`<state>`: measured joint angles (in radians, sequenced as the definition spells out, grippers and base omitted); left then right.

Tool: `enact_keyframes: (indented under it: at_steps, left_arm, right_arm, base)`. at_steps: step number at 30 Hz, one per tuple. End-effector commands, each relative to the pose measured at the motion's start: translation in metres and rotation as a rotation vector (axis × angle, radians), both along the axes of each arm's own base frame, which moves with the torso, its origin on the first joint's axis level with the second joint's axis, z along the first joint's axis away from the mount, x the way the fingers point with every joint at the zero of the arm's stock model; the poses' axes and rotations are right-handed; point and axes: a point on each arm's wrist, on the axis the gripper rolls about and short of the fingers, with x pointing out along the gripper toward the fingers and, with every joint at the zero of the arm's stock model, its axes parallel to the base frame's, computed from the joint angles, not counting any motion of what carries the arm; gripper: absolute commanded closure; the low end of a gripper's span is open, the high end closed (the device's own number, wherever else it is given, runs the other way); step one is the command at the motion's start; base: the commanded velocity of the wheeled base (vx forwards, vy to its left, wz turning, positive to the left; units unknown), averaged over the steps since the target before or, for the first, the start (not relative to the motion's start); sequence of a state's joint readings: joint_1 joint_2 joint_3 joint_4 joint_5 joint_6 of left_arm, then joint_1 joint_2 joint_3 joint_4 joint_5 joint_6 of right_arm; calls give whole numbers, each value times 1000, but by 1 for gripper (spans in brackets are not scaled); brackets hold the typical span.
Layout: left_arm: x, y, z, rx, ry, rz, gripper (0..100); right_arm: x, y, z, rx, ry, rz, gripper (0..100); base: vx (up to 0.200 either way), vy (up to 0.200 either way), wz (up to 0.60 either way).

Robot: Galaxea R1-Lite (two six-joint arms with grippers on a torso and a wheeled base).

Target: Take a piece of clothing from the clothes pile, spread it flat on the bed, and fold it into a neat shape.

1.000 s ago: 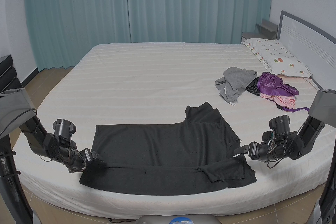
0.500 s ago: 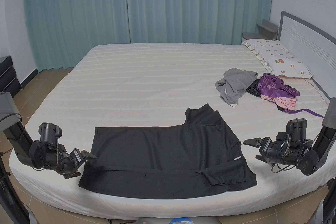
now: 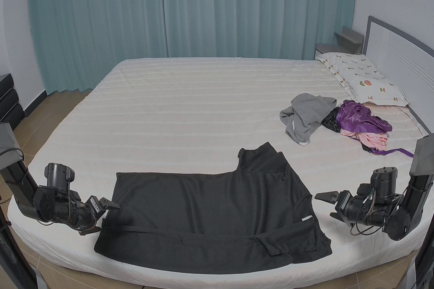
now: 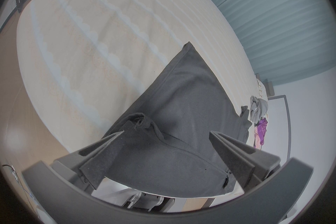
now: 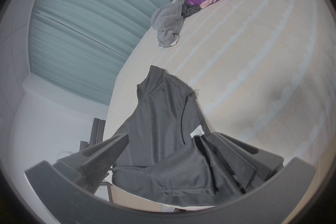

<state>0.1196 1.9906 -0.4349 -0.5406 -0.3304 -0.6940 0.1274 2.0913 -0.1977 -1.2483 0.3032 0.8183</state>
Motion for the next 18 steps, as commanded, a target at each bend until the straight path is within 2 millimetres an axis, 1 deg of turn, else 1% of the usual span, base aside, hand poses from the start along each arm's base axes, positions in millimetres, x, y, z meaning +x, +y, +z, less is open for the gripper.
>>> enact_keyframes:
  at_steps: [1,14,18]
  left_arm:
    - [0,0,0,1,0,0,0]
    - [0,0,-2,0,9,3,0]
    - [0,-1,-1,-1,5,1,0]
  right_arm:
    - [-2,0,-4,-2,22,0,0]
    - [-1,1,-5,-4,23,3,0]
    - [-2,1,-5,-4,23,6,0]
  base:
    - [0,0,0]
    - [0,0,0]
    - [-200,0,0]
